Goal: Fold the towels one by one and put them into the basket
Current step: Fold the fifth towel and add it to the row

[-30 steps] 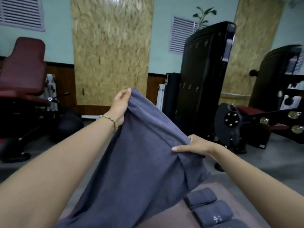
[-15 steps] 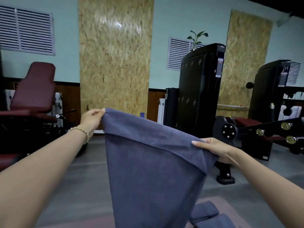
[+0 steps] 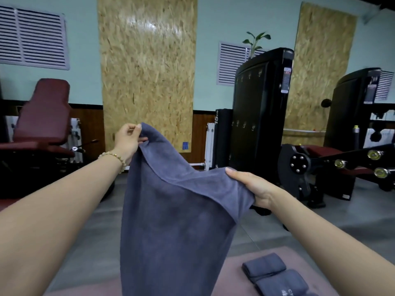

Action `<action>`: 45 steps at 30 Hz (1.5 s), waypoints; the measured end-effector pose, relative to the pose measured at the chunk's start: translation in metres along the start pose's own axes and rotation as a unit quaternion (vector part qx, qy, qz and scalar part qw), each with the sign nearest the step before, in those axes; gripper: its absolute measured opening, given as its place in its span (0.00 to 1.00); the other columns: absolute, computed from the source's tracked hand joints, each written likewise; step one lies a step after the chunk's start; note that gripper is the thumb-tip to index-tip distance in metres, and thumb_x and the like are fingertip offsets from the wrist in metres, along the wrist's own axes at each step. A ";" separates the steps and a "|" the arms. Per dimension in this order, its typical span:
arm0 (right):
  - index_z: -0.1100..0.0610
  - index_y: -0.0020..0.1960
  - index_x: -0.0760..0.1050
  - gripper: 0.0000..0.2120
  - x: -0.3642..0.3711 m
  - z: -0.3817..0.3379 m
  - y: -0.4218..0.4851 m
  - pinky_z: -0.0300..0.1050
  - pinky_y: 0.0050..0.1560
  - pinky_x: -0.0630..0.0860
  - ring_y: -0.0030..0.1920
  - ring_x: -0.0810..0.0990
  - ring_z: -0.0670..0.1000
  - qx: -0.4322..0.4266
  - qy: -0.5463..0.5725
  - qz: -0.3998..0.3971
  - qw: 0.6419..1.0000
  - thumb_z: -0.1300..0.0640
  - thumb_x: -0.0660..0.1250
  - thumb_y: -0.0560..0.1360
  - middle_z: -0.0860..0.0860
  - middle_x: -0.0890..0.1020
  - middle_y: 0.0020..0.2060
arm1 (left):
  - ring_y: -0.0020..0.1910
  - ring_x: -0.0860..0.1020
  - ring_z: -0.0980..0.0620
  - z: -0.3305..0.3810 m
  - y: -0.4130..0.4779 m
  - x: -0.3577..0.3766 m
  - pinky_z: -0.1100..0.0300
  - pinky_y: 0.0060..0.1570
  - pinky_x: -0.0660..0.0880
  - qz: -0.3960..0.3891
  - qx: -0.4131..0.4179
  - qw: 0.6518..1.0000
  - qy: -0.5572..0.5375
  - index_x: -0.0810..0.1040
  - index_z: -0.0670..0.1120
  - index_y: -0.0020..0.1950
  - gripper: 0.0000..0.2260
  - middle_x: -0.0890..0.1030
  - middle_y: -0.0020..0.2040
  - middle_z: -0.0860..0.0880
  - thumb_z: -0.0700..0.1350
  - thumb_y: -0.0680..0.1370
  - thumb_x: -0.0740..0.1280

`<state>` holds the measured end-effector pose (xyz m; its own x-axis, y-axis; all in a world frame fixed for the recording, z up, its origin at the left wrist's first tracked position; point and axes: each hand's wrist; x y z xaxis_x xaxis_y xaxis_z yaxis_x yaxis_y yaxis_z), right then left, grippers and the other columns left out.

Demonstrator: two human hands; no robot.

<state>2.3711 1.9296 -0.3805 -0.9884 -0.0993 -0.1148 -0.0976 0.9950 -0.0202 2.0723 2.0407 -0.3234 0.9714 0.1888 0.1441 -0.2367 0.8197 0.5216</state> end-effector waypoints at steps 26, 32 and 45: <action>0.56 0.61 0.78 0.45 -0.256 0.436 -0.057 0.55 0.63 0.73 0.58 0.80 0.58 0.265 0.226 0.215 0.912 0.39 0.82 0.49 0.58 0.82 0.55 | 0.29 0.76 0.54 -0.431 -0.220 0.372 0.56 0.41 0.75 -0.255 -0.245 0.931 0.093 0.73 0.48 0.37 0.11 0.76 0.25 0.52 0.42 0.79 0.63; 0.60 0.61 0.75 0.26 -0.300 0.508 -0.058 0.50 0.54 0.77 0.56 0.81 0.56 0.238 0.265 0.286 0.890 0.48 0.74 0.69 0.57 0.82 0.56 | 0.59 0.75 0.40 -0.490 -0.255 0.429 0.54 0.61 0.69 -0.319 -0.216 0.915 0.123 0.73 0.41 0.58 0.08 0.78 0.56 0.38 0.40 0.81 0.59; 0.58 0.67 0.71 0.21 -0.270 0.583 -0.051 0.48 0.62 0.70 0.62 0.75 0.58 0.341 -0.196 0.376 0.839 0.54 0.68 0.75 0.56 0.78 0.62 | 0.75 0.58 0.47 -0.572 -0.323 0.307 0.59 0.72 0.54 -0.442 -0.299 0.796 0.285 0.47 0.44 0.78 0.31 0.55 0.77 0.43 0.50 0.81 0.58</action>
<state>2.7103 1.9006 -0.9273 -0.6136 0.4255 -0.6652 0.7576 0.5546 -0.3440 2.4585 2.1427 -0.9284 0.6444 -0.5310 -0.5503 0.4314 0.8466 -0.3118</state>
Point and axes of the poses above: each hand's wrist, its own y-axis towards the middle knuckle, its own x-axis out of the palm, z = x × y
